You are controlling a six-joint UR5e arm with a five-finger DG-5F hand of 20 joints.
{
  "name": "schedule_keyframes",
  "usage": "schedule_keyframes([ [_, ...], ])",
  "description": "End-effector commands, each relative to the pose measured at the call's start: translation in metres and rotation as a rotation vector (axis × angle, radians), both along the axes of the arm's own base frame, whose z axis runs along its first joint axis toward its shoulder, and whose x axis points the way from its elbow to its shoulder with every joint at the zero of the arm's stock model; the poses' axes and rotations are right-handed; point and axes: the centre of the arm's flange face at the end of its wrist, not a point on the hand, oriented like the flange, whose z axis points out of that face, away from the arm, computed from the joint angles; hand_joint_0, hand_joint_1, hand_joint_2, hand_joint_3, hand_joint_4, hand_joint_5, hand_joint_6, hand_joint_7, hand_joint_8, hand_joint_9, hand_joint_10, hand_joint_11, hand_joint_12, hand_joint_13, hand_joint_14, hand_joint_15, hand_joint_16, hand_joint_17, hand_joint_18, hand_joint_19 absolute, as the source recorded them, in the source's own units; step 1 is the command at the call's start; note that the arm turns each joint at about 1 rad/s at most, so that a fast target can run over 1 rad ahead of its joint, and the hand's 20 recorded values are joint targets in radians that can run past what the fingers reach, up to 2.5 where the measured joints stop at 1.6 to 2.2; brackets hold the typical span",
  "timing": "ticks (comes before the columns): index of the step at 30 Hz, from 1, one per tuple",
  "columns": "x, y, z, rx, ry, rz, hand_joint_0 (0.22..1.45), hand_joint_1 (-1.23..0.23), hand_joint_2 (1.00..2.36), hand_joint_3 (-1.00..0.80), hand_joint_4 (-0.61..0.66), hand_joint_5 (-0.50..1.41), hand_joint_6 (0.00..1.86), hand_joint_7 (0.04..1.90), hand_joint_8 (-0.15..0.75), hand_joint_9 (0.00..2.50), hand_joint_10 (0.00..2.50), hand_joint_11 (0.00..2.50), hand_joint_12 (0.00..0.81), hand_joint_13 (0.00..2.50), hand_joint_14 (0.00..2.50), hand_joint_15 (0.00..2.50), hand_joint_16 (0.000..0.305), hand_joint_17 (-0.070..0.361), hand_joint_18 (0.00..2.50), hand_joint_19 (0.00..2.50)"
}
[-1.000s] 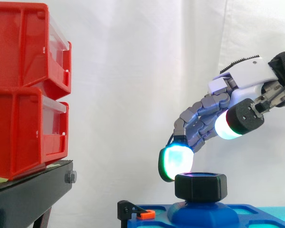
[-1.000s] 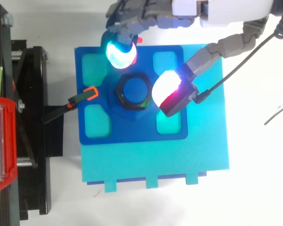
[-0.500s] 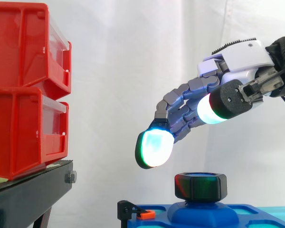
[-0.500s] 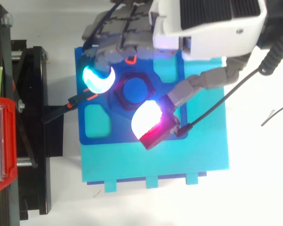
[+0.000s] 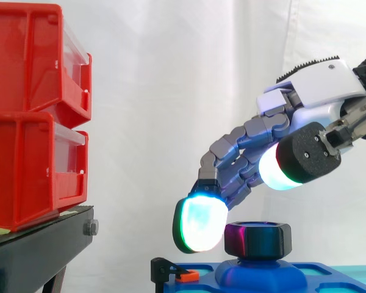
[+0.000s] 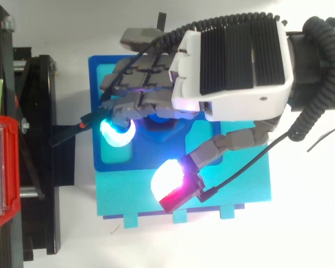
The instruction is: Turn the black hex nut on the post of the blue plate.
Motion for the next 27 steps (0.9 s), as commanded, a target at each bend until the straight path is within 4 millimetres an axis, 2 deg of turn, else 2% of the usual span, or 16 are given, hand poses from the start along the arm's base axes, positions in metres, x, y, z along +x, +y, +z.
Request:
schedule_keyframes([
  [1,-0.001,0.002,-0.003,0.0,0.008,-0.001,0.46,-0.42,1.0,-0.5,0.22,-0.19,0.5,0.79,0.261,0.36,0.0,0.0,0.383,0.3,0.0,0.0,0.058,0.131,0.11,0.0],
  [27,-0.007,-0.019,-0.004,0.001,0.034,-0.002,0.46,-0.41,1.0,-0.5,0.22,-0.19,0.5,0.79,0.261,0.36,0.0,0.0,0.383,0.3,0.0,0.0,0.058,0.13,0.11,0.0],
])
